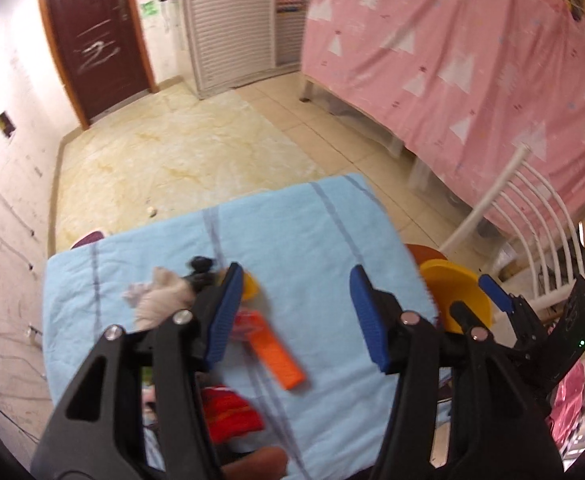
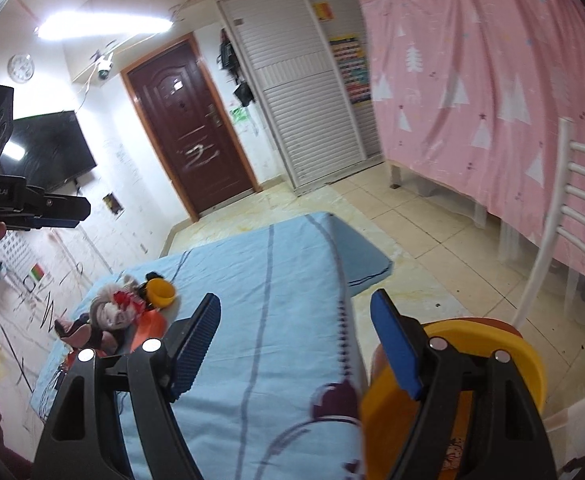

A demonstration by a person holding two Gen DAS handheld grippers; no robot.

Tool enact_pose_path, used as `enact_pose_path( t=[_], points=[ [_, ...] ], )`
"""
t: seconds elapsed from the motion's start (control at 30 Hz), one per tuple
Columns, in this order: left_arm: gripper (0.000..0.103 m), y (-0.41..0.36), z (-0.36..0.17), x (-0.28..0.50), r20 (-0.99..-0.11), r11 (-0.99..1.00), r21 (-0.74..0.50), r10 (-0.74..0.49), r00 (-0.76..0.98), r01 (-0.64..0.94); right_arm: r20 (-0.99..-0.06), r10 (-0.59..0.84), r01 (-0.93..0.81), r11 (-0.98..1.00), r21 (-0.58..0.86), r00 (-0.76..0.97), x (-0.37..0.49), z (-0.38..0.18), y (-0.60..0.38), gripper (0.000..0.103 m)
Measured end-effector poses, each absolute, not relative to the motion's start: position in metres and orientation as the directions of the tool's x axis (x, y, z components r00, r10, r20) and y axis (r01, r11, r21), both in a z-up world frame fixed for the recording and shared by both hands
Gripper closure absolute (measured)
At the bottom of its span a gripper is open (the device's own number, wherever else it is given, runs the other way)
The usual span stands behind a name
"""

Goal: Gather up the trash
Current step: 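Move both open tools back over the cluttered bed, then grasp the purple cloth with the left tool while the right tool grasps the red plastic bag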

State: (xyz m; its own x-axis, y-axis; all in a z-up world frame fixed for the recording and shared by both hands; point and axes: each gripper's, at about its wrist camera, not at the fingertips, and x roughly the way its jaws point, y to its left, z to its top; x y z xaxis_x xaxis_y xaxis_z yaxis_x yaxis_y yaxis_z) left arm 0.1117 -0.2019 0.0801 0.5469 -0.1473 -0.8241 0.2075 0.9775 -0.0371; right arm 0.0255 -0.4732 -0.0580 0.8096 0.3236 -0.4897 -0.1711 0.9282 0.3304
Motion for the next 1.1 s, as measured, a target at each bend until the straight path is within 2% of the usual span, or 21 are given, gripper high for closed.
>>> enact_pose_path(
  t=[0.6, 0.7, 0.77, 1.1],
  points=[
    [0.049, -0.074, 0.066, 0.113, -0.832, 0.997, -0.049, -0.07, 0.551, 0.053, -0.548, 0.423, -0.334, 0.906, 0.26, 0.722, 0.056, -0.045, -0.363, 0.032],
    [0.041, -0.053, 0.058, 0.113, -0.838, 0.998, -0.049, -0.058, 0.543, 0.032, -0.553, 0.442, -0.359, 0.897, 0.258, 0.706, 0.061, -0.043, -0.347, 0.032],
    [0.041, -0.044, 0.052, 0.113, -0.843, 0.999, -0.047, -0.053, 0.536, 0.025, -0.559, 0.45, -0.375, 0.892, 0.251, 0.696, 0.066, -0.04, -0.333, 0.032],
    [0.041, -0.006, 0.009, 0.12, -0.876, 0.993, -0.116, -0.107, 0.471, 0.009, -0.597, 0.464, -0.432, 0.878, 0.209, 0.654, 0.086, -0.037, -0.273, 0.032]
  ],
)
